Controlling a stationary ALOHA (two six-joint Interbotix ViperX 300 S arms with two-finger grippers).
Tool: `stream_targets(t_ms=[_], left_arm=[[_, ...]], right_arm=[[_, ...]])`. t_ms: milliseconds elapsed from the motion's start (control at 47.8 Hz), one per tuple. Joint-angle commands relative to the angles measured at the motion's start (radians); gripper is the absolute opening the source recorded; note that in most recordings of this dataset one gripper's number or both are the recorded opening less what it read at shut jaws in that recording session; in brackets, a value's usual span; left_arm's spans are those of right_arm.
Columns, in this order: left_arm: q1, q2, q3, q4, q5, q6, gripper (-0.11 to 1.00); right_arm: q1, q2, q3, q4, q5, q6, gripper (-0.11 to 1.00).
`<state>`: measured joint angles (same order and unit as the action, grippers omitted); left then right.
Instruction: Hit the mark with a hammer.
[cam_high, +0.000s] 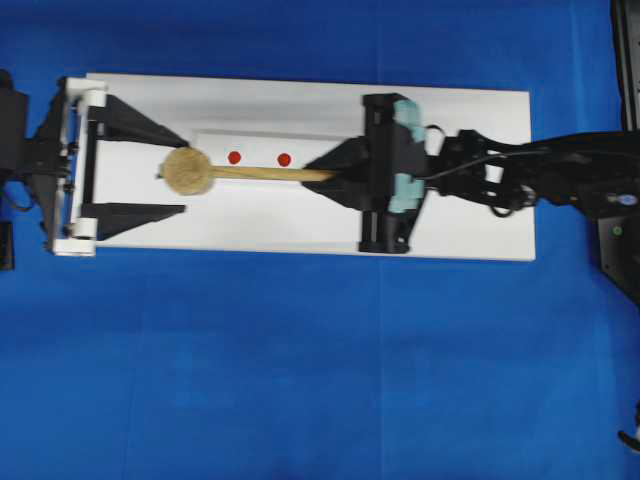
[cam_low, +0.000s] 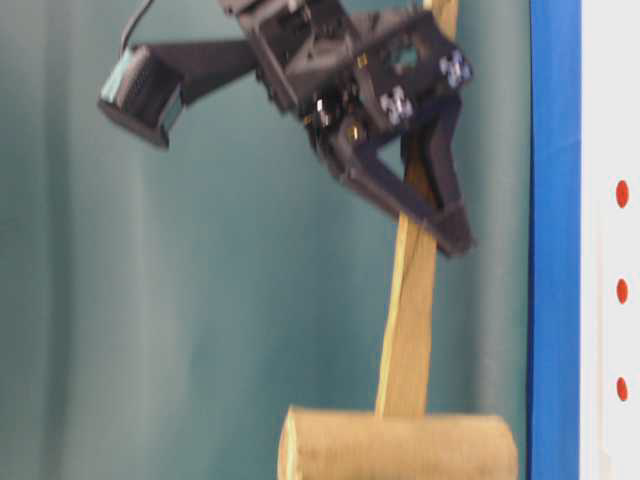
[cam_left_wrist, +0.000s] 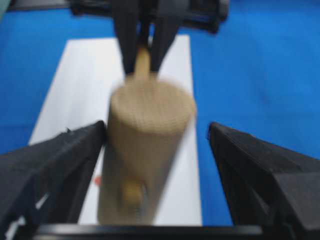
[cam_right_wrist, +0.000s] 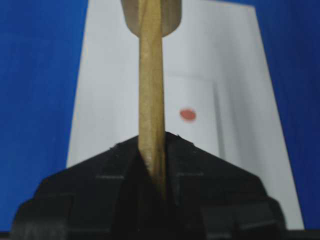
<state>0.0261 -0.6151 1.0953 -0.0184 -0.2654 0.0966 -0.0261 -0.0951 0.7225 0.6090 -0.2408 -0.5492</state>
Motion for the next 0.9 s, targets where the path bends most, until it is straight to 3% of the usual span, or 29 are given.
stream_targets(t_ms=[0,209,419,879], left_arm=[[0.011,-0.057,0.008,-0.002,0.025,-0.002,0.77],[0.025,-0.232,0.058,0.000,0.141,-0.002,0.77],[0.040,-0.365,0.095,-0.002,0.232,-0.005,0.77],[0.040,-0.362,0.110,-0.003,0.232,-0.006,0.77]], right_arm=[[-0.005,-0.067,0.018,0.003,-0.002,0.031,0.02],[-0.005,-0.132,0.089,0.003,0.029,0.087,0.02],[-0.003,-0.130,0.089,0.003,0.041,0.104,0.02],[-0.037,-0.075,0.032,0.003,0.041,0.106,0.02]])
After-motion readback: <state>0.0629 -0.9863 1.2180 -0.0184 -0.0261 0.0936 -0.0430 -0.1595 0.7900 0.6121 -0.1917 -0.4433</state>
